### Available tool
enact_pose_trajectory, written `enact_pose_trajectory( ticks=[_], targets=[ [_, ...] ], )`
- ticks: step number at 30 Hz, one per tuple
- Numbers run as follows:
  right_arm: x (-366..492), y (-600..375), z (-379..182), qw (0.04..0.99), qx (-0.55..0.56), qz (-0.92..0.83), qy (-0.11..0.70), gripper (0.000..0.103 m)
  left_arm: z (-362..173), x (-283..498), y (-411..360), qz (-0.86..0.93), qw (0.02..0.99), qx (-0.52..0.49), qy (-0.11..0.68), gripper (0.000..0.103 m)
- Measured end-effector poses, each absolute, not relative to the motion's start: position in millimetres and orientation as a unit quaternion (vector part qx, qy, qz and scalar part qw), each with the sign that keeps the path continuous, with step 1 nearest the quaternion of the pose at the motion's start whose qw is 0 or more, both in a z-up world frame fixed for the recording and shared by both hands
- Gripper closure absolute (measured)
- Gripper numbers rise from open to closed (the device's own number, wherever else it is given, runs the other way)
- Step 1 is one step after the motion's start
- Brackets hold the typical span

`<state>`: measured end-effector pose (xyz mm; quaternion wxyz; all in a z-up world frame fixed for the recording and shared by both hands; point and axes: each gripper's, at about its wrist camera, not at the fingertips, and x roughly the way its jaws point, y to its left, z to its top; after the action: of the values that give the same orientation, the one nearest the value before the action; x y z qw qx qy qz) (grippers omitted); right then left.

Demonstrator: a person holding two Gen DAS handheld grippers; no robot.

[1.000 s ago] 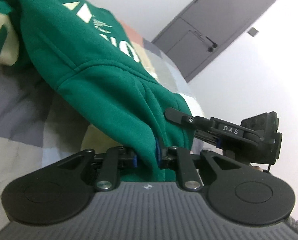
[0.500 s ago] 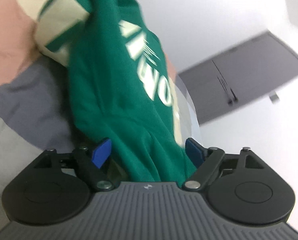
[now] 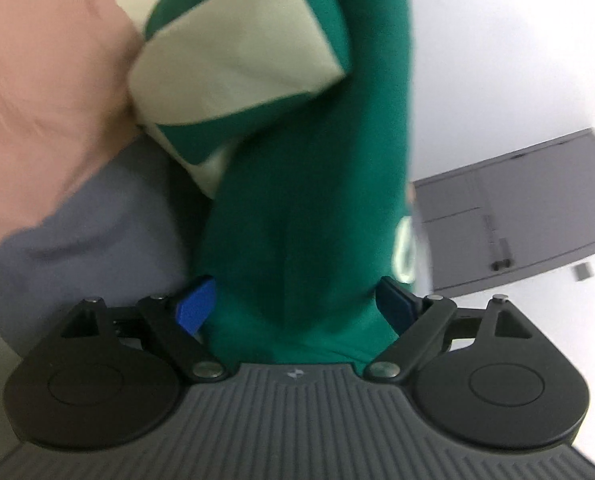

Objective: Fold large clothes

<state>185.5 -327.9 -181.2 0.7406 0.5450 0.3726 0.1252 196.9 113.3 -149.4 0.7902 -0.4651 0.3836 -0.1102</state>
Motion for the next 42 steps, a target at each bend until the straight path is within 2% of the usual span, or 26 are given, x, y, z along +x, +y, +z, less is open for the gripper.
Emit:
enact_pose_trajectory(
  ticks=[6, 13, 15, 16, 17, 18, 19, 20, 22, 23, 33, 38, 42],
  targets=[
    [190.3, -326.7, -175.2, 0.753, 0.531, 0.142, 0.363, 0.017, -144.2, 193.1, 108.3, -0.084, 0.799, -0.444, 0.397, 0.013],
    [194.9, -321.7, -174.5, 0.761, 0.519, 0.163, 0.354, 0.018, -153.9, 205.3, 101.0, -0.126, 0.776, -0.488, 0.380, 0.012],
    [198.3, -319.4, -176.2, 0.767, 0.507, 0.170, 0.355, 0.022, -154.2, 209.5, 98.9, -0.146, 0.772, -0.500, 0.366, 0.014],
    [199.7, -318.1, -176.1, 0.771, 0.500, 0.169, 0.356, 0.028, -150.5, 210.0, 97.1, -0.150, 0.777, -0.495, 0.358, 0.019],
    [200.7, -317.0, -175.1, 0.777, 0.491, 0.168, 0.356, 0.039, -145.7, 209.0, 95.4, -0.151, 0.784, -0.489, 0.351, 0.033],
    [201.4, -315.5, -173.4, 0.784, 0.479, 0.168, 0.356, 0.048, -139.3, 207.2, 93.0, -0.158, 0.787, -0.485, 0.347, 0.040],
    [202.0, -313.3, -170.7, 0.794, 0.462, 0.170, 0.357, 0.069, -134.1, 209.3, 90.9, -0.165, 0.789, -0.482, 0.343, 0.057],
    [202.0, -311.5, -167.4, 0.805, 0.443, 0.172, 0.356, 0.084, -126.1, 206.1, 88.4, -0.175, 0.794, -0.477, 0.335, 0.074],
    [199.4, -309.7, -161.1, 0.819, 0.422, 0.181, 0.345, 0.090, -101.5, 195.9, 82.8, -0.193, 0.816, -0.448, 0.309, 0.090],
    [197.1, -308.5, -155.2, 0.826, 0.412, 0.190, 0.334, 0.092, -87.6, 190.7, 77.9, -0.202, 0.828, -0.436, 0.290, 0.091],
    [134.8, -313.1, -58.0, 0.883, 0.344, 0.280, 0.157, 0.093, 14.6, 108.2, 62.1, -0.268, 0.867, -0.391, 0.156, 0.095],
    [97.5, -310.5, 16.3, 0.903, 0.293, 0.302, 0.088, 0.093, 77.6, 66.8, 75.7, -0.281, 0.874, -0.383, 0.099, 0.095],
    [79.9, -299.9, 90.5, 0.920, 0.238, 0.307, 0.059, 0.093, 149.5, 41.8, 93.2, -0.281, 0.886, -0.362, 0.068, 0.095]
  ],
)
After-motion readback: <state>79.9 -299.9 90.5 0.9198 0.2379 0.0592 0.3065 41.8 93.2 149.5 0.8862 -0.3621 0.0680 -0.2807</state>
